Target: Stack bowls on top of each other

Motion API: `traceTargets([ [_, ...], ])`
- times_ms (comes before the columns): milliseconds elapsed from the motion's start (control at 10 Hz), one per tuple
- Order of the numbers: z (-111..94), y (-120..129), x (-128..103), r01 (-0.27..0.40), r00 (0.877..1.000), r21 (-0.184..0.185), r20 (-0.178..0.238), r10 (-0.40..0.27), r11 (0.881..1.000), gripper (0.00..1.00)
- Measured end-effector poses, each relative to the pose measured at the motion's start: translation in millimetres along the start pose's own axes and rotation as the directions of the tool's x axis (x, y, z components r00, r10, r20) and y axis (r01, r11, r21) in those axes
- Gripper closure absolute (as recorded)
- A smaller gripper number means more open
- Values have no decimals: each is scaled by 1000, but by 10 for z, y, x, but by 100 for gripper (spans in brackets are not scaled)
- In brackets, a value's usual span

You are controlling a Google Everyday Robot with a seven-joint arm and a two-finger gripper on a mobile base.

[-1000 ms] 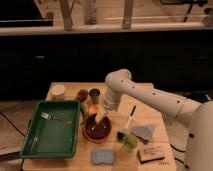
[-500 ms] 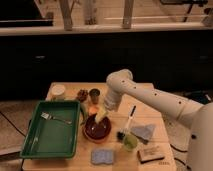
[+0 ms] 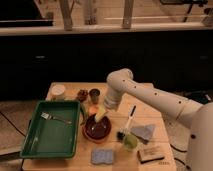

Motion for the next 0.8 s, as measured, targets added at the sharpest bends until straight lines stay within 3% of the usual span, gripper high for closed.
traceTargets([
  [800, -12, 17, 27, -1, 1000, 9, -7, 1, 1000, 20],
])
